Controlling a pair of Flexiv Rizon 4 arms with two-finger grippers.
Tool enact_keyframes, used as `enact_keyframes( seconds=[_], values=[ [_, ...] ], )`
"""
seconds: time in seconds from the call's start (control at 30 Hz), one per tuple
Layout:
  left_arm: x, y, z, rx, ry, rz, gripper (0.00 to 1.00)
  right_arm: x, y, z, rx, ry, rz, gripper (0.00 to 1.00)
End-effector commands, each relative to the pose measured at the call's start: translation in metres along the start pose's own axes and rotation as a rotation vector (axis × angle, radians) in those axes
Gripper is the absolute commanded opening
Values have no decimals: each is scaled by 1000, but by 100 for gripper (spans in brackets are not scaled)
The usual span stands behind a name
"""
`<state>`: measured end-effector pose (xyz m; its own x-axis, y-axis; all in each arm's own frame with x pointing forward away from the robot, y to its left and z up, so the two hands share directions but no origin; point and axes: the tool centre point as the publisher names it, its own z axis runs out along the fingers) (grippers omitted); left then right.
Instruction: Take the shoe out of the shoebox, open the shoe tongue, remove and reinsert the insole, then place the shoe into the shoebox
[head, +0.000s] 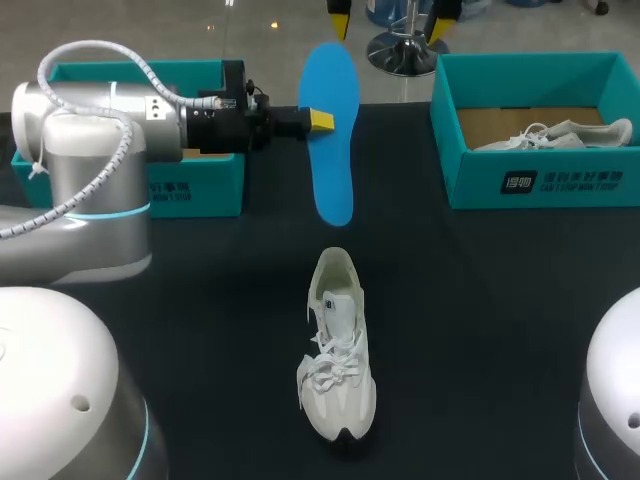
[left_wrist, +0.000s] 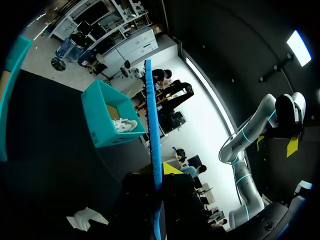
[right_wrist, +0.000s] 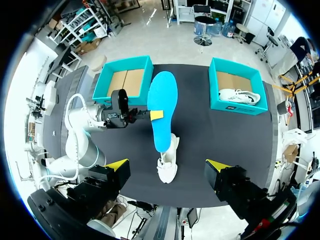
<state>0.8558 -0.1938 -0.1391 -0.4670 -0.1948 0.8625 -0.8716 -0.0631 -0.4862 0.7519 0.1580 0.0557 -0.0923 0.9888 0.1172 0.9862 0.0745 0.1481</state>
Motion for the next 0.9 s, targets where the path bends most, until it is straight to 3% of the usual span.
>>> enact_keyframes(
  seconds=[0.03,0.27,0.47,0.73,0.9],
  values=[
    [16,-14,-5,-120,122,303,0,1,1,0,2,-1,1,100],
    [15,-30,-33,-95,266,570,0,1,1,0,2,-1,1,100],
    [19,-33,-41,-78,369,748,0,1,1,0,2,-1,1,100],
    [21,-38,-38,-74,410,879,0,1,1,0,2,-1,1,100],
    [27,-36,-34,-99,378,973,0,1,1,0,2,-1,1,100]
  ],
)
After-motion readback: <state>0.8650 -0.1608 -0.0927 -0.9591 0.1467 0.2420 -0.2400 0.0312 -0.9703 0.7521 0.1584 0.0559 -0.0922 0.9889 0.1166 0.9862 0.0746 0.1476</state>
